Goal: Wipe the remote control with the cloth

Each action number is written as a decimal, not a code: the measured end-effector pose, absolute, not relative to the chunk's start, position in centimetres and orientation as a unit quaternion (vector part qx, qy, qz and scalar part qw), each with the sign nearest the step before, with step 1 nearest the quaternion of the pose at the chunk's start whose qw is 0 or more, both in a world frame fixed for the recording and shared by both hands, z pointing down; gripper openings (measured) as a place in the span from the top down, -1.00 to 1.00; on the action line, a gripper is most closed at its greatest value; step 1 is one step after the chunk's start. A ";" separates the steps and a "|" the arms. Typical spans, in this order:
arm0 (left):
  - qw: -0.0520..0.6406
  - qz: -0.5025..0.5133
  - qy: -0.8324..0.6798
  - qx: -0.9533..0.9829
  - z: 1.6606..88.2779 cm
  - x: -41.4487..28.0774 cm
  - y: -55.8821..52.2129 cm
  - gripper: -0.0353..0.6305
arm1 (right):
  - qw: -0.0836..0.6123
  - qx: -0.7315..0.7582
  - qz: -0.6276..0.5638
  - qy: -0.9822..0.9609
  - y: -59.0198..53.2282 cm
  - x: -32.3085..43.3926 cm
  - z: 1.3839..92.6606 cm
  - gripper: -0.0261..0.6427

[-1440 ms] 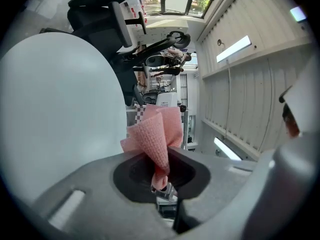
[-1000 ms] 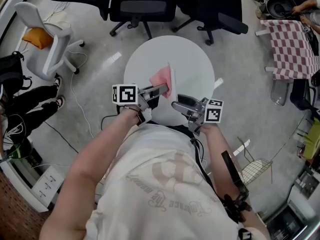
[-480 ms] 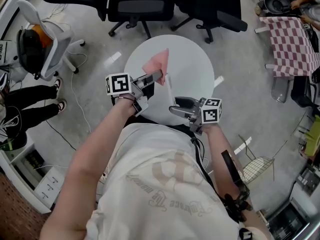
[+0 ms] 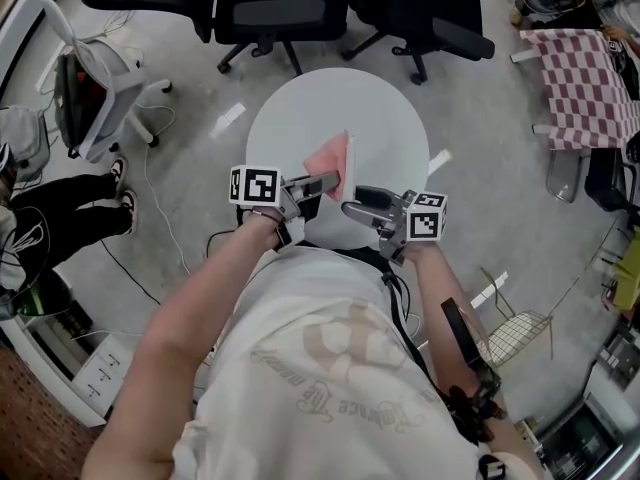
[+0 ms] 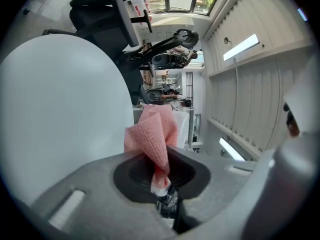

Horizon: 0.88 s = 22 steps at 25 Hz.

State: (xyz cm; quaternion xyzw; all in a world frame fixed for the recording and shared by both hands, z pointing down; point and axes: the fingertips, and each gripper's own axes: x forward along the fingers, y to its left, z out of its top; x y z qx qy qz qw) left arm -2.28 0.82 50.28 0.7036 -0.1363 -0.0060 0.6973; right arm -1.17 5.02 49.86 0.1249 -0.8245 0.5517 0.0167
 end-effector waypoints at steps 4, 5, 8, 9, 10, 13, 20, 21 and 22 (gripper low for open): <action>0.708 0.005 -0.116 0.697 50.8 -1.4 2.6 0.78 | 0.009 0.130 0.557 -0.820 5.1 -0.8 49.7 0.20; 0.709 0.015 -0.115 0.696 51.1 -1.3 3.1 0.78 | 0.004 0.132 0.559 -0.818 5.0 -0.7 49.8 0.20; 0.715 0.048 -0.109 0.689 52.3 -0.8 5.0 0.78 | -0.011 0.139 0.568 -0.811 4.9 -0.1 50.7 0.20; 0.718 0.057 -0.105 0.686 52.7 -0.6 5.7 0.78 | -0.013 0.144 0.573 -0.807 4.9 0.2 51.0 0.20; 0.720 0.067 -0.100 0.683 53.0 -0.4 6.4 0.78 | -0.014 0.149 0.578 -0.802 4.9 0.5 51.4 0.20; 0.723 0.093 -0.085 0.680 53.8 0.0 8.0 0.78 | -0.018 0.176 0.591 -0.787 4.6 1.4 53.0 0.20; 0.712 0.116 -0.128 0.680 55.4 -0.9 8.3 0.78 | 0.059 0.259 0.594 -0.760 3.2 4.1 58.9 0.20; 0.709 0.118 -0.141 0.681 55.6 -1.3 8.3 0.78 | 0.085 0.270 0.589 -0.757 3.0 4.4 59.9 0.20; 0.705 0.120 -0.154 0.682 55.8 -1.6 8.2 0.78 | 0.113 0.278 0.581 -0.757 2.9 4.7 60.8 0.20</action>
